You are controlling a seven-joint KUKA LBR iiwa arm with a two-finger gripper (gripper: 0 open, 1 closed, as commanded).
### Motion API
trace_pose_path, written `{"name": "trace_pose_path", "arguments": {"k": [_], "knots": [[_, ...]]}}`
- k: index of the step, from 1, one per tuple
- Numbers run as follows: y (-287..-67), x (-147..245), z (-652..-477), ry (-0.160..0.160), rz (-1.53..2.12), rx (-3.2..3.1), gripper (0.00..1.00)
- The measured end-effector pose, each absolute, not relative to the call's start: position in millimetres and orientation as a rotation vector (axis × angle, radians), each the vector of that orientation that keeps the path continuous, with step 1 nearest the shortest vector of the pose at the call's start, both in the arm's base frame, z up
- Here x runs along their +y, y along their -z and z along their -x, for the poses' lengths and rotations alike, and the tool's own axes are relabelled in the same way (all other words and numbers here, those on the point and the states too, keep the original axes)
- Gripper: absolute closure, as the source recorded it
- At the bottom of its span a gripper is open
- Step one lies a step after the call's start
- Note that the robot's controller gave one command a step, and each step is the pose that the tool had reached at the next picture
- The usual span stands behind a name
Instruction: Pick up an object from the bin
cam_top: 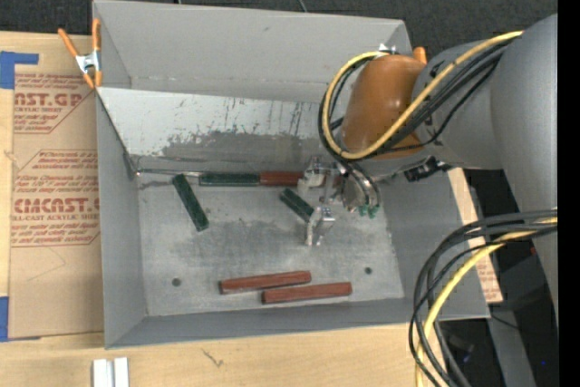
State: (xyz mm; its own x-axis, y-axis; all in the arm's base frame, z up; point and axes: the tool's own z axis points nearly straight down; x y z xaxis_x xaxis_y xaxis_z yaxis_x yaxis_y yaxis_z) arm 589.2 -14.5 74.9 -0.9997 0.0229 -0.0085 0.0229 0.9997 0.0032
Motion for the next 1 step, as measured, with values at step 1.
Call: {"name": "trace_pose_path", "arguments": {"k": [1], "knots": [[-80.4, -14.7, -580.2, -0.002, -0.036, 3.138, 0.0]]}}
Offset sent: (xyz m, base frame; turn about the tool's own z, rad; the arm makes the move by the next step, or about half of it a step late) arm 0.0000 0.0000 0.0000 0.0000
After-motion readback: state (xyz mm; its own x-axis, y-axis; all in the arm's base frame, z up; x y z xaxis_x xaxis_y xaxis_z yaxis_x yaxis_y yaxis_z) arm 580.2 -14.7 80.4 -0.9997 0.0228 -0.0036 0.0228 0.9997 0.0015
